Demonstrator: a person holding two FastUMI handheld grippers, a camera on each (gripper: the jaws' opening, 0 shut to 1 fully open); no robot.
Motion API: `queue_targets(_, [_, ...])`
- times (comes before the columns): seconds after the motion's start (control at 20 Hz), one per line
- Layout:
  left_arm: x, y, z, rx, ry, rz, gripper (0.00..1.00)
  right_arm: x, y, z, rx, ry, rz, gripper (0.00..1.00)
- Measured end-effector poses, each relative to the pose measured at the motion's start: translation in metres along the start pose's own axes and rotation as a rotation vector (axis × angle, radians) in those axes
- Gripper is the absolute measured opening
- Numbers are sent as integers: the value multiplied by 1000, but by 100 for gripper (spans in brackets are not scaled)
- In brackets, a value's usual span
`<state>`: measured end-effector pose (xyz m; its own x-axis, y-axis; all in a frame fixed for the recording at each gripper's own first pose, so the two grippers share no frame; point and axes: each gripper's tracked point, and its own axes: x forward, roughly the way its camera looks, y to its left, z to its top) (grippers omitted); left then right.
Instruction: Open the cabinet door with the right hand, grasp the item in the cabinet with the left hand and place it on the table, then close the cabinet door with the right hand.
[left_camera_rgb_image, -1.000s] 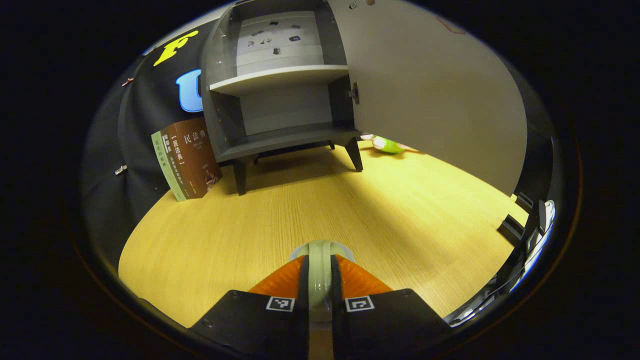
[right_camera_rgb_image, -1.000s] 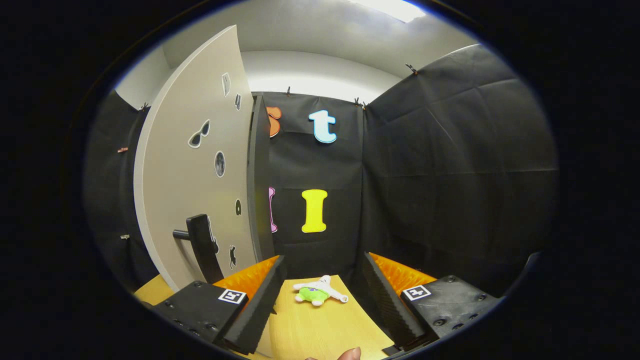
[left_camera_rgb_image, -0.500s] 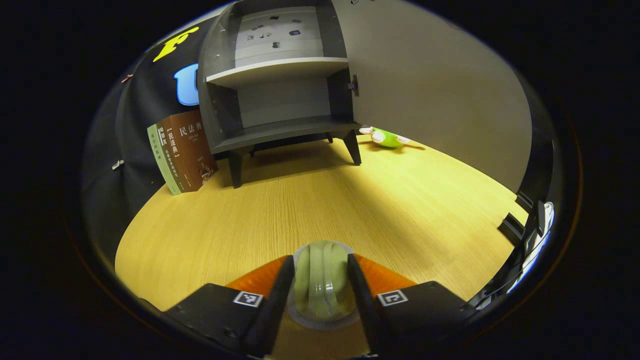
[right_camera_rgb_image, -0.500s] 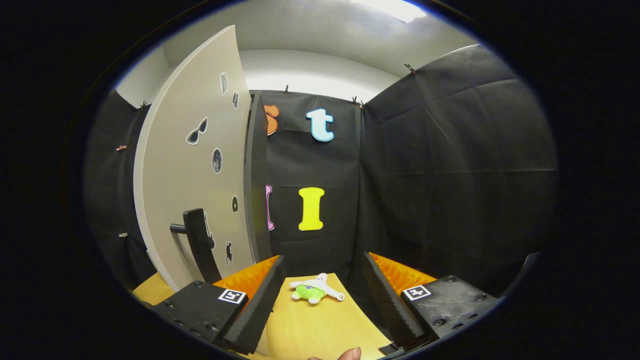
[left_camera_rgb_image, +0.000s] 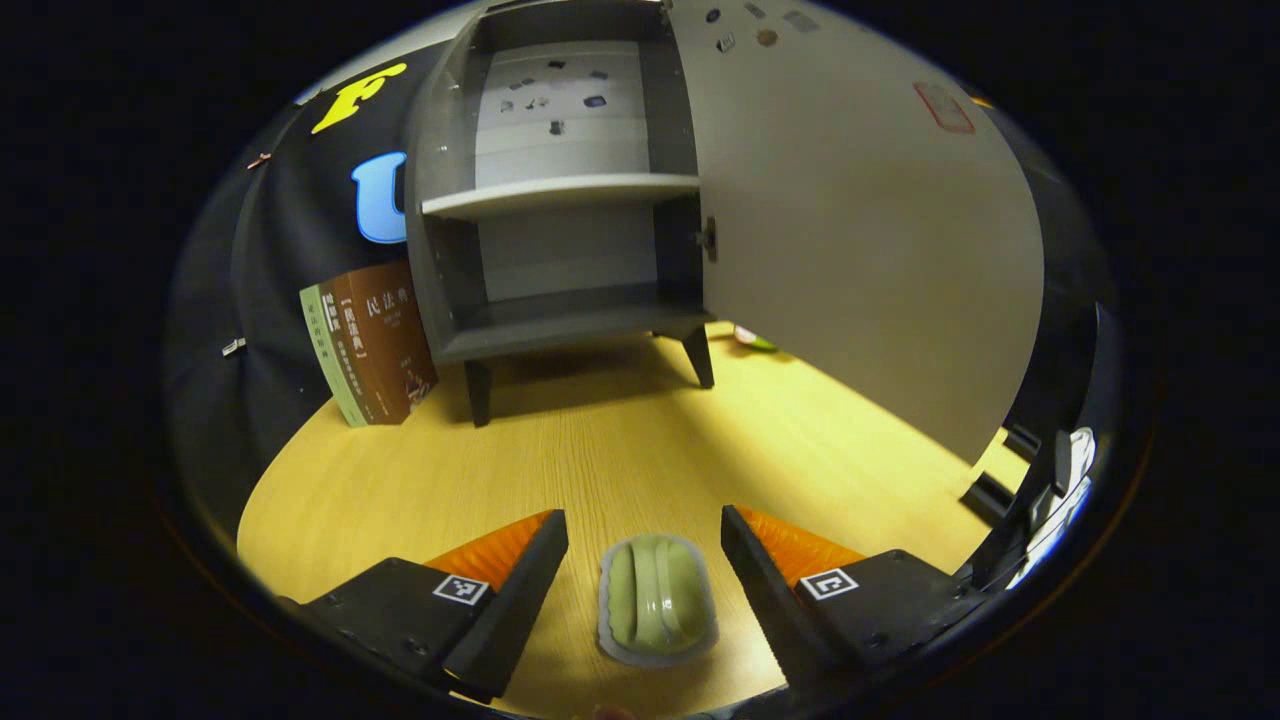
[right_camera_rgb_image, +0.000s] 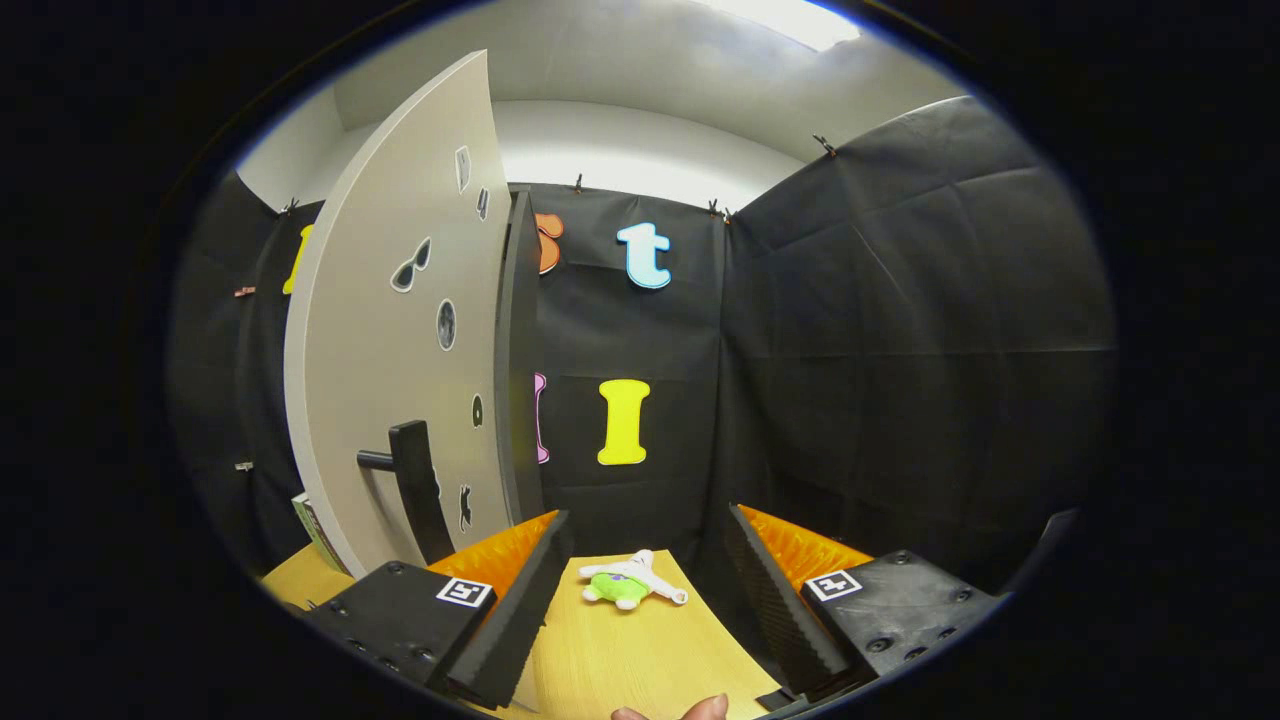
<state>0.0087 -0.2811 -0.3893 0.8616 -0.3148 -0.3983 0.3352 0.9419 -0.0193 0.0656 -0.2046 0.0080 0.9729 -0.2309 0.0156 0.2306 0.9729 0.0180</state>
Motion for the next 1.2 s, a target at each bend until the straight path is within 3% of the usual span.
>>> queue_targets(0.25, [-34,18,82,10,-104,-10,97,-1,-2,2,9,3,-25,98])
queue_targets(0.6, [-81,77,170,-87,-175,16,94,-5,-4,5,-40,-11,-49,98])
queue_targets(0.75, [-104,114,198,-92,-207,78,99,-4,-3,7,-45,-21,-48,97])
queue_targets(1.2, [-162,197,254,-156,-268,184,97,-3,12,10,-39,-29,-43,98])
